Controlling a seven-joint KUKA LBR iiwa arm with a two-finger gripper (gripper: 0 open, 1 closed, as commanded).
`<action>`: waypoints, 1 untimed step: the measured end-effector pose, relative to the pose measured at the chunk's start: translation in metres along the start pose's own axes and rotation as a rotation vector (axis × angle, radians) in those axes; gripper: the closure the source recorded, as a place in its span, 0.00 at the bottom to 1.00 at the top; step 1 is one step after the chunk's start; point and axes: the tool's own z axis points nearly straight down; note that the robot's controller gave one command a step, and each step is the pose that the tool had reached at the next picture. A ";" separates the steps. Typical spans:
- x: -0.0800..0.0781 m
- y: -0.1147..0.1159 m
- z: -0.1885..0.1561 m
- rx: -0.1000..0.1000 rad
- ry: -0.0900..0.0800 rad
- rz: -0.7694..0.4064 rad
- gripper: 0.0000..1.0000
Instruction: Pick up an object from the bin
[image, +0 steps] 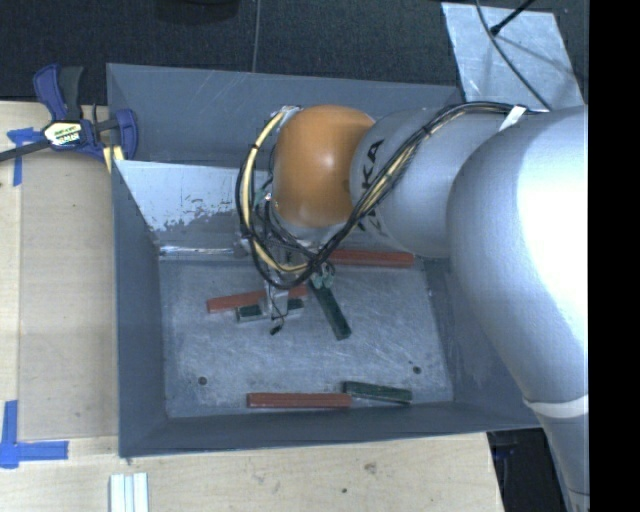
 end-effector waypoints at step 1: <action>0.029 0.034 0.001 0.000 0.005 0.304 0.00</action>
Offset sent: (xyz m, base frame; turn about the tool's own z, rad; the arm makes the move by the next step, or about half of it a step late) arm -0.0392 0.0246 -0.0034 0.3056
